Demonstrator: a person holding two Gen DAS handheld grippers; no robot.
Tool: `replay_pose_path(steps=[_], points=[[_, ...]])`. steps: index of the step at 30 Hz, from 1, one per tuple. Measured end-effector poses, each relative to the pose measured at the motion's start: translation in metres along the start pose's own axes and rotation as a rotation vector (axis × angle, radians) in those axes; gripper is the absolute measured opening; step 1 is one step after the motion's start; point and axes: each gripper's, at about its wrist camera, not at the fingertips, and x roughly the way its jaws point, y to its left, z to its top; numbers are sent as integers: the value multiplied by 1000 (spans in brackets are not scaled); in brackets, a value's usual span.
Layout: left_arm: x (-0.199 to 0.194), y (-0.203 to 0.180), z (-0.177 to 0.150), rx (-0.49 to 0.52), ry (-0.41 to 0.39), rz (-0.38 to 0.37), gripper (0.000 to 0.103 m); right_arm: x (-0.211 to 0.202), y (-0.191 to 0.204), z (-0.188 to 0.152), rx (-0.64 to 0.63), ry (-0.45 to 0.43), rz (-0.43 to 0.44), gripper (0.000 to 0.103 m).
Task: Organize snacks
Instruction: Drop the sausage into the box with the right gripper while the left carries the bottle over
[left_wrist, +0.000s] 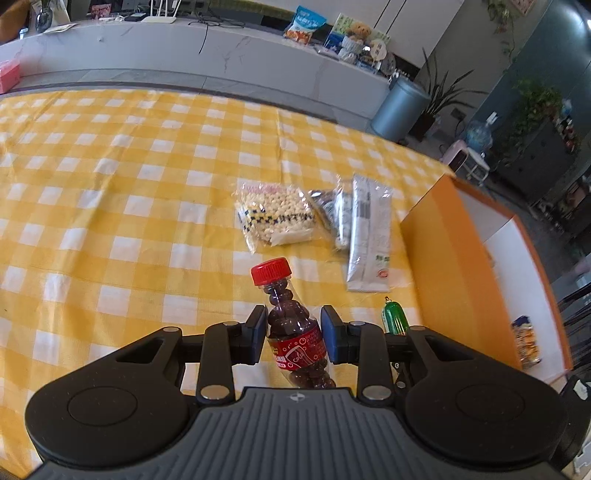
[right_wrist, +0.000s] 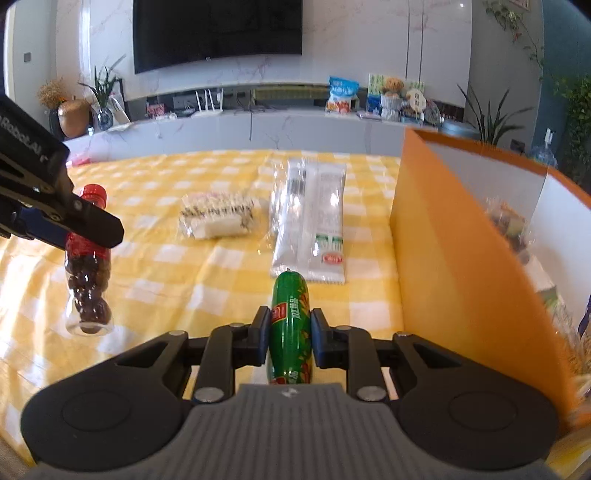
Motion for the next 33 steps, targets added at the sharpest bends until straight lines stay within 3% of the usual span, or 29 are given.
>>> replay_pose_path(steps=[7,13,19,23,28,33], points=[[-34,-7,10,-18,-83,-63,36,-36,-6,24,42,-104,26,21],[-43,-20,13,-35,-95,-128,36,-75,-29,44,109,-203,21,21],[-39,-45,16,-10,-82,-167,36,-110,-77,62,220,-263,-24,21],[-30,-67,19,5,-61,-215,35,-119,-115,74,237,-231,-114,21],[-16,-90,20,22,-37,-279,34,-105,-165,78,273,-123,-187,21],[6,-109,20,40,-14,-297,34,-92,-191,62,309,-93,-155,21]])
